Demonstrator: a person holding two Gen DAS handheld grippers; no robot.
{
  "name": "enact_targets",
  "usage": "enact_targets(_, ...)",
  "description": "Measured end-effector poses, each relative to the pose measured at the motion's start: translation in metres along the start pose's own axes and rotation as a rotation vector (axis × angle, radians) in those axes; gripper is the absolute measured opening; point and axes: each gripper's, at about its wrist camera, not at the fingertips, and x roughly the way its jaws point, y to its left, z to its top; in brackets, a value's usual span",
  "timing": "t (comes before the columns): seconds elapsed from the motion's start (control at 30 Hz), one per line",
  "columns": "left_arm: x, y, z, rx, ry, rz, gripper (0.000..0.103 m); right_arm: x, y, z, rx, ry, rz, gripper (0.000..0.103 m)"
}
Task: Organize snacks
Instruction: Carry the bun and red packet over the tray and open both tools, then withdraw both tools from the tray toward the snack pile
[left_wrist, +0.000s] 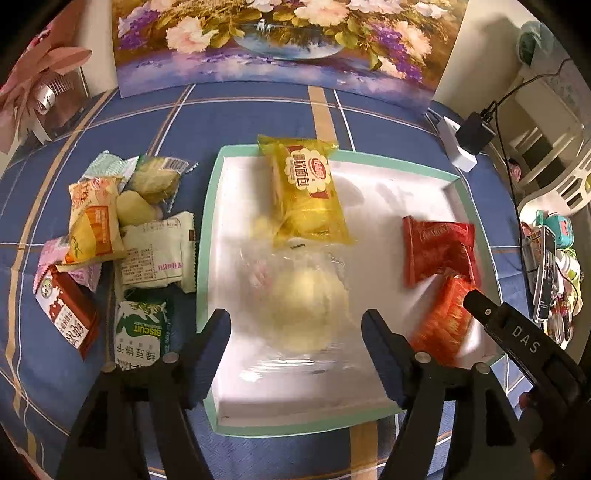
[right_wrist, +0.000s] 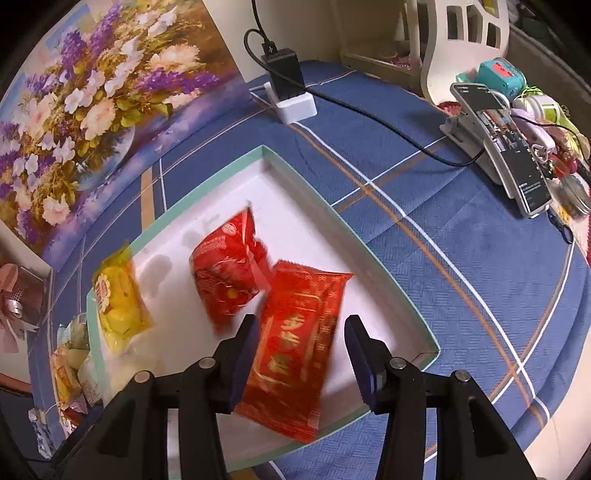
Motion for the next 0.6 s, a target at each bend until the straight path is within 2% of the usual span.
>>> enact_targets(0.2, -0.009, 0.013, 0.004, -0.039, 0.022, 0.019, 0.077, -0.001, 0.003, -0.004, -0.021, 0.016, -0.002, 0.052)
enact_targets(0.23, -0.011, 0.018, 0.004, -0.054, 0.027, 0.024, 0.084, -0.001, 0.005, -0.006, -0.035, 0.021, -0.004, 0.054)
enact_targets(0.27, -0.012, 0.023, 0.004, -0.071, 0.033, 0.029, 0.086, -0.001, 0.007, -0.008, -0.046, 0.026, -0.006, 0.058)
enact_targets(0.33, -0.016, 0.037, 0.005, -0.119, 0.043, 0.047, 0.086, -0.001, 0.014, -0.013, -0.087, 0.037, -0.007, 0.071)
enact_targets(0.37, -0.017, 0.043, 0.005, -0.138, 0.048, 0.055, 0.087, -0.002, 0.019, -0.015, -0.112, 0.037, -0.006, 0.072)
enact_targets(0.43, -0.019, 0.061, 0.003, -0.187, 0.059, 0.082, 0.095, -0.004, 0.029, -0.020, -0.154, 0.036, -0.003, 0.074)
enact_targets(0.6, -0.026, 0.094, 0.002, -0.265, 0.048, 0.140, 0.096, -0.012, 0.051, -0.033, -0.246, 0.024, 0.011, 0.083)
